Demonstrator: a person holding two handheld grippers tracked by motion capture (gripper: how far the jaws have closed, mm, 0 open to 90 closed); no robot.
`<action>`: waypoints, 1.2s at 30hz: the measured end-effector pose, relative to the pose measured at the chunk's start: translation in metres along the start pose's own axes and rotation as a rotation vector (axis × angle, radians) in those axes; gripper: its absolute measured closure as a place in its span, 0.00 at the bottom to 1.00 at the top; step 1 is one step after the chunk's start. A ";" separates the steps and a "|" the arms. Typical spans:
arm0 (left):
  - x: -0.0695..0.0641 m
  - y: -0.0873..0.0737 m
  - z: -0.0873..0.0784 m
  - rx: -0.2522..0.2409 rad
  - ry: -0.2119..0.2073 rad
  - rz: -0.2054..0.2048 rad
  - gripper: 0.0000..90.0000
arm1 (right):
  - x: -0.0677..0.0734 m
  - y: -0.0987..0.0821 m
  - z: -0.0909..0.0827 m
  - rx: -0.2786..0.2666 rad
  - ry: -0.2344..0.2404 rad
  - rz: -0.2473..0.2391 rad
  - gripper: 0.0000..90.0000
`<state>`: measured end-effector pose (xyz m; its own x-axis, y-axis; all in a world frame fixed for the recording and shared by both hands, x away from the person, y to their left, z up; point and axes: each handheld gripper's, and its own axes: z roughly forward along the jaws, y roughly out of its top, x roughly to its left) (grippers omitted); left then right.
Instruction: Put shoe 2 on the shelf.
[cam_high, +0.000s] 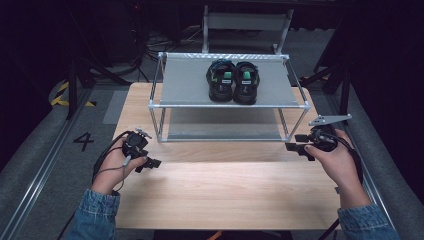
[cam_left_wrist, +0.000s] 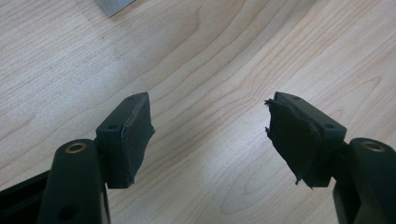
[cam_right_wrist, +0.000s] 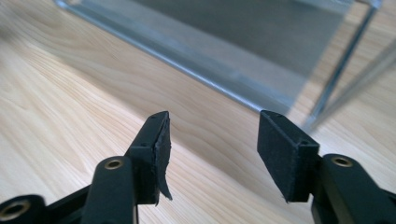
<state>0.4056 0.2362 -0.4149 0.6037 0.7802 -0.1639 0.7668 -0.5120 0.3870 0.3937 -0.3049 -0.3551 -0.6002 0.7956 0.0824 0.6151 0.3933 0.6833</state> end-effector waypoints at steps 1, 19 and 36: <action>0.001 -0.001 0.000 0.003 0.006 0.004 0.34 | -0.001 -0.004 0.001 0.011 -0.017 -0.002 0.49; 0.004 -0.004 0.000 0.005 0.024 -0.015 0.33 | -0.018 -0.050 0.024 0.024 -0.039 0.079 0.45; 0.005 -0.003 0.002 0.008 0.022 -0.007 0.33 | -0.030 -0.076 0.041 0.055 -0.060 0.095 0.44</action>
<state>0.4067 0.2414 -0.4185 0.5930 0.7918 -0.1462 0.7730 -0.5090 0.3786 0.3859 -0.3396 -0.4389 -0.5073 0.8560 0.0995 0.6958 0.3388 0.6333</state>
